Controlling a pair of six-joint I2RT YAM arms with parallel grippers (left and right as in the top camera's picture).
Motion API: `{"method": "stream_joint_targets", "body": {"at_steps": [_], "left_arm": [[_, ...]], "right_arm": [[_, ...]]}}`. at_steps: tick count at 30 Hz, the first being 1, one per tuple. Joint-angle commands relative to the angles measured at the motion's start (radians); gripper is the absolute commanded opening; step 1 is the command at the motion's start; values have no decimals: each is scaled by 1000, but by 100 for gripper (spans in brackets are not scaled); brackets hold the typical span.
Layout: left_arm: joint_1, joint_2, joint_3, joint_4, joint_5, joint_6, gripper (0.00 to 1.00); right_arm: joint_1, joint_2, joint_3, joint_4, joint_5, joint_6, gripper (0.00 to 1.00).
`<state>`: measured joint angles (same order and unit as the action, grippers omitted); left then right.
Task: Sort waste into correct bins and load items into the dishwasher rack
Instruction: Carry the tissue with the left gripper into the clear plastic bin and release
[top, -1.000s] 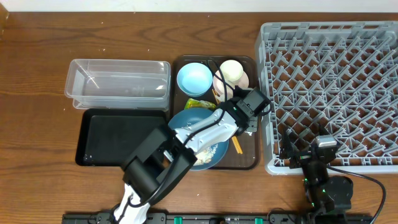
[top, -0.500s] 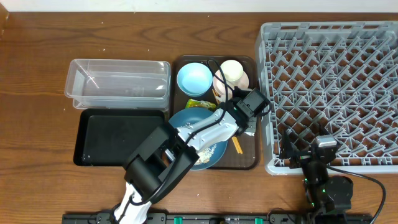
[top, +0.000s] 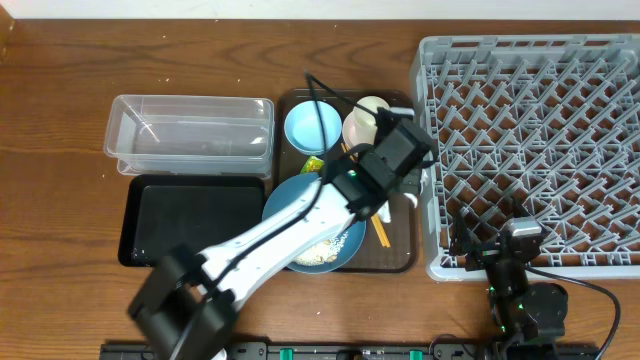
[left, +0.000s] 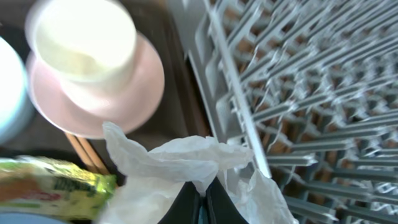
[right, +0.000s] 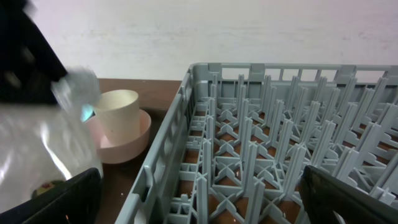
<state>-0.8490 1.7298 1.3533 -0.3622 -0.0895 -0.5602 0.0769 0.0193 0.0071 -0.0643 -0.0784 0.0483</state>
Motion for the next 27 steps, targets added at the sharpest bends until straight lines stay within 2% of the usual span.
{"method": "stream_joint_targets", "body": {"at_steps": [1, 5, 12, 18, 27], "left_arm": [[45, -83, 11, -27, -83, 75, 6], [136, -190, 10, -103, -171, 100, 6], [368, -304, 10, -123, -170, 142, 6], [552, -266, 6, -132, -170, 141, 7], [694, -123, 5, -188, -170, 141, 7]], "right_arm": [[-1, -2, -2, -3, -4, -1, 99], [-1, -2, -2, -3, -4, -1, 99], [-1, -2, -2, -3, -4, -1, 99], [-1, -2, -2, -4, -4, -1, 99], [-1, -2, -2, -3, -4, -1, 99]]}}
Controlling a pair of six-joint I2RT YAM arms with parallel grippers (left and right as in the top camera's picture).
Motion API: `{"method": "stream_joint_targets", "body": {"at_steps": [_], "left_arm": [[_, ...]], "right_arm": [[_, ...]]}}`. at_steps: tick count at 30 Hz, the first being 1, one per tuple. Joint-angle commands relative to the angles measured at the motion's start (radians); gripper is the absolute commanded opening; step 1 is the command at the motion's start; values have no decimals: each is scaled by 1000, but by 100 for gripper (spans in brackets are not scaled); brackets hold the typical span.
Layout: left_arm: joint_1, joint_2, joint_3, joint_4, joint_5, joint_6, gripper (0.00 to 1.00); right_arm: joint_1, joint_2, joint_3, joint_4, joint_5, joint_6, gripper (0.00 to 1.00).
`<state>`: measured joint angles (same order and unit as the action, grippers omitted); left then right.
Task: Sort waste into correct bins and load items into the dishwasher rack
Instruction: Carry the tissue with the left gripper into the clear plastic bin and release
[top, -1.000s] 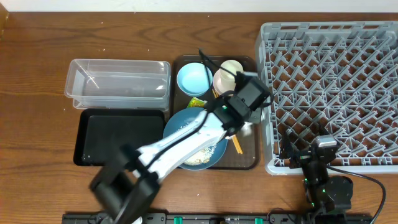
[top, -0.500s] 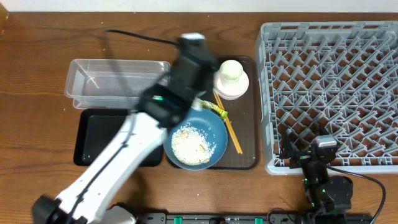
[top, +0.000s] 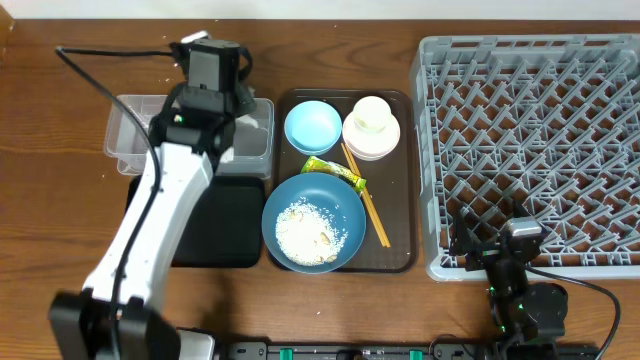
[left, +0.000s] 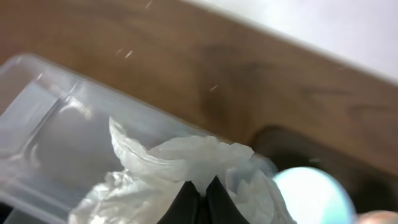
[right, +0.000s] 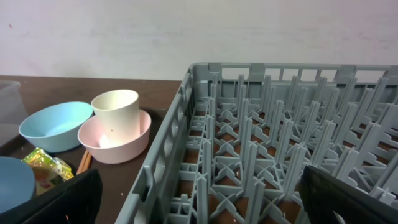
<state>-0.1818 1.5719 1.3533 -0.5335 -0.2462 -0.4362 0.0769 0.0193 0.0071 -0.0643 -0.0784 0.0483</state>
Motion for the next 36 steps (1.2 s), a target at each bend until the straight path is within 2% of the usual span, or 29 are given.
{"method": "stream_joint_targets", "body": {"at_steps": [1, 13, 24, 26, 29, 31, 36], "left_arm": [[34, 51, 5, -23, -13, 17, 7], [99, 256, 5, -4, -13, 17, 7], [111, 324, 5, 49, -9, 17, 8], [111, 324, 5, 49, -9, 16, 15], [111, 324, 5, 37, -5, 17, 51], [111, 323, 6, 37, 5, 17, 57], [111, 264, 10, 21, 90, 17, 57]], "right_arm": [[-1, -2, -2, -3, -4, -1, 99], [-1, -2, -2, -3, -4, -1, 99], [-1, -2, -2, -3, -4, -1, 99], [-1, -2, -2, -3, -4, -1, 99], [-1, -2, -2, -3, -4, -1, 99], [-1, -2, -2, -3, -4, -1, 99], [-1, -2, -2, -3, -4, -1, 99]]}}
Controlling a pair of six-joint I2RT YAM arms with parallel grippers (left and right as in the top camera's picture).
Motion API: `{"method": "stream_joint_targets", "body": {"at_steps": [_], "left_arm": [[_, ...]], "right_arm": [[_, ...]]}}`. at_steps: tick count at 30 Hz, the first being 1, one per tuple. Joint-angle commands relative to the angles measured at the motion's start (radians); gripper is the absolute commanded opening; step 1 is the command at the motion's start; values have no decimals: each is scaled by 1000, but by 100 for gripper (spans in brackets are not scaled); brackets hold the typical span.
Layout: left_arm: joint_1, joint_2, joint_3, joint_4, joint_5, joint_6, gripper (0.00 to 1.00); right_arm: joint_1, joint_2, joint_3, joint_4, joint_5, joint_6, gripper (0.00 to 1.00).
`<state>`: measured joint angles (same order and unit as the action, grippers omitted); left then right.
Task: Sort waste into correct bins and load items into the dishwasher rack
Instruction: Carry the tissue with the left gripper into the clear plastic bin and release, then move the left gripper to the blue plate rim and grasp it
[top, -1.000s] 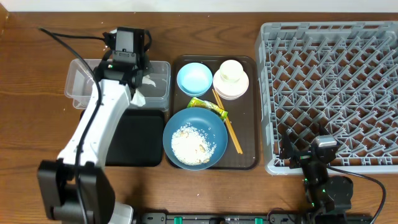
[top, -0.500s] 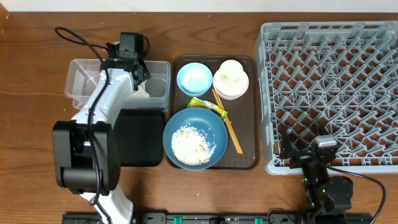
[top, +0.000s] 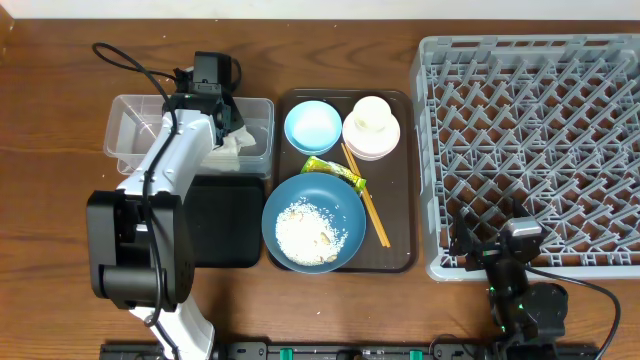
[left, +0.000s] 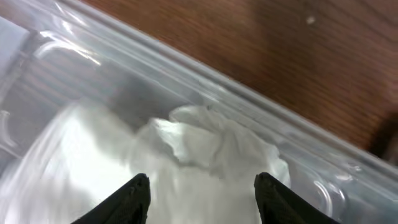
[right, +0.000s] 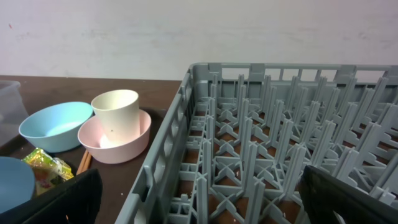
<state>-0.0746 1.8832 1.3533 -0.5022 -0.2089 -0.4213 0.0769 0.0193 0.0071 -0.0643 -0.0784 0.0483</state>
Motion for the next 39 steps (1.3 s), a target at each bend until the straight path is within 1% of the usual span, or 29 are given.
{"method": "stream_joint_targets", "body": {"at_steps": [1, 5, 7, 10, 12, 15, 17, 20, 22, 26, 29, 30, 34, 37, 39], "left_arm": [[3, -84, 13, -27, 92, 2, 57], [3, -218, 14, -93, 174, 2, 57], [3, -289, 14, -157, 210, -3, 57], [-7, -373, 14, -273, 323, -2, 55], [-26, -408, 14, -344, 378, -1, 52], [-88, -444, 11, -458, 410, 0, 50], [-150, -449, 10, -526, 410, 17, 49], [-257, -446, 0, -599, 407, 25, 44], [-309, -446, -10, -617, 407, 25, 42], [-423, -445, -28, -616, 408, 14, 43], [-506, -437, -28, -575, 407, -2, 54], [-532, -433, -28, -555, 407, -2, 55], [-618, -405, -28, -486, 407, -3, 55], [-664, -373, -28, -449, 402, -39, 55], [-692, -346, -28, -417, 396, -38, 55]], "right_arm": [[-1, -2, -2, -3, -4, -1, 99], [-1, -2, -2, -3, -4, -1, 99], [-1, -2, -2, -3, -4, -1, 99], [-1, -2, -2, -3, -4, -1, 99], [-1, -2, -2, -4, -4, -1, 99], [-1, -2, -2, -3, -4, -1, 99], [-1, -2, -2, -3, -4, -1, 99], [-1, -2, -2, -3, -4, -1, 99], [-1, -2, -2, -3, -4, -1, 99], [-1, -2, -2, -4, -4, -1, 99], [-1, -2, -2, -3, -4, -1, 99], [-1, -2, -2, -3, -4, -1, 99], [-1, -2, -2, -3, -4, -1, 99], [-1, -2, -2, -3, -4, -1, 99], [-1, -2, -2, -3, -4, -1, 99]]}}
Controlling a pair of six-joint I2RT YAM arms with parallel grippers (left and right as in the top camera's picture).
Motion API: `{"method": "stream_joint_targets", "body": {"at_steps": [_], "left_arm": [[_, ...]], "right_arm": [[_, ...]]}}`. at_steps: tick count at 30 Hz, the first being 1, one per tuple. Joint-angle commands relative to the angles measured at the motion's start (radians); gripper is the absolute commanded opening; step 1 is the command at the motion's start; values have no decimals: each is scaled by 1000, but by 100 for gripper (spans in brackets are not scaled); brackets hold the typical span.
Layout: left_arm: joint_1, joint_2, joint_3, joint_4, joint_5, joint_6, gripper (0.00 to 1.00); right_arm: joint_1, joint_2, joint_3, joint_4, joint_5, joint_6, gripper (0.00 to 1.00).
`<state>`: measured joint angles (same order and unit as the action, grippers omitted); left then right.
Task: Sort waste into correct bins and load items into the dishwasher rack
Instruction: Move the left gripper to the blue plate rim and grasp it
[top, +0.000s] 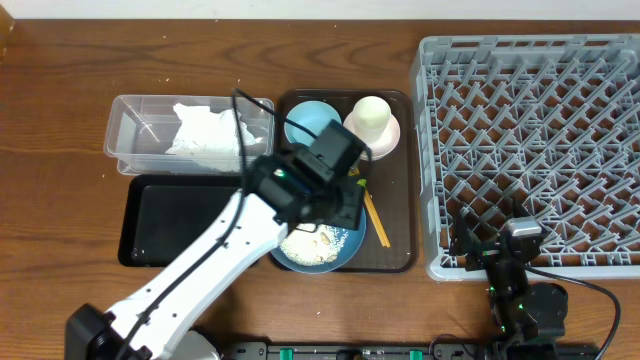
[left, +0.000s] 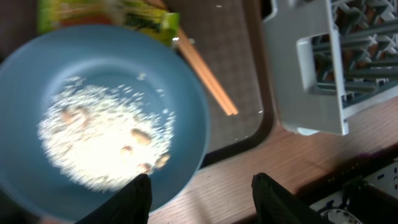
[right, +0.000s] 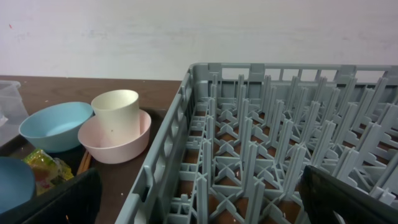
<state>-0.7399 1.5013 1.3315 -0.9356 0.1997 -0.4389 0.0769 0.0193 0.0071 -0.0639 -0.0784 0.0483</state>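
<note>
My left gripper (left: 202, 199) is open and empty, hanging over the near rim of the big blue plate of rice (left: 99, 124) on the brown tray (top: 398, 255). A green wrapper (left: 112, 15) lies at the plate's far edge, with wooden chopsticks (left: 205, 78) beside it. In the overhead view the left gripper (top: 345, 200) hides the wrapper. A white tissue (top: 210, 130) lies in the clear bin (top: 135, 140). My right gripper (right: 199, 199) rests open at the grey dish rack (right: 280, 143).
A black bin (top: 185, 215) sits in front of the clear bin. At the tray's back stand a small blue bowl (top: 308, 120) and a cream cup (top: 372, 115) inside a pink bowl (right: 115, 146). The rack (top: 530, 150) fills the right side.
My left gripper has moved from over the clear bin to over the blue plate on the tray, still open. The tissue stays in the clear bin. The right arm has not moved.
My left gripper was shut on the white tissue above the tray beside the rack. Then it held the tissue over the clear bin. Then it was open with the tissue lying in the bin. Now it hangs empty over the blue plate.
</note>
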Motion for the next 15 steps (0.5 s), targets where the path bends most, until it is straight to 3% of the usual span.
{"method": "stream_joint_targets", "body": {"at_steps": [1, 7, 15], "left_arm": [[-39, 53, -6, 37, -27, -18, 55], [-78, 153, -6, 144, -104, 77, 50], [-78, 256, -6, 124, -136, 28, 49]], "right_arm": [[-1, -2, -2, -4, -4, -1, 99], [-1, -2, -2, -4, -4, -1, 99], [-1, -2, -2, -4, -4, -1, 99]]}}
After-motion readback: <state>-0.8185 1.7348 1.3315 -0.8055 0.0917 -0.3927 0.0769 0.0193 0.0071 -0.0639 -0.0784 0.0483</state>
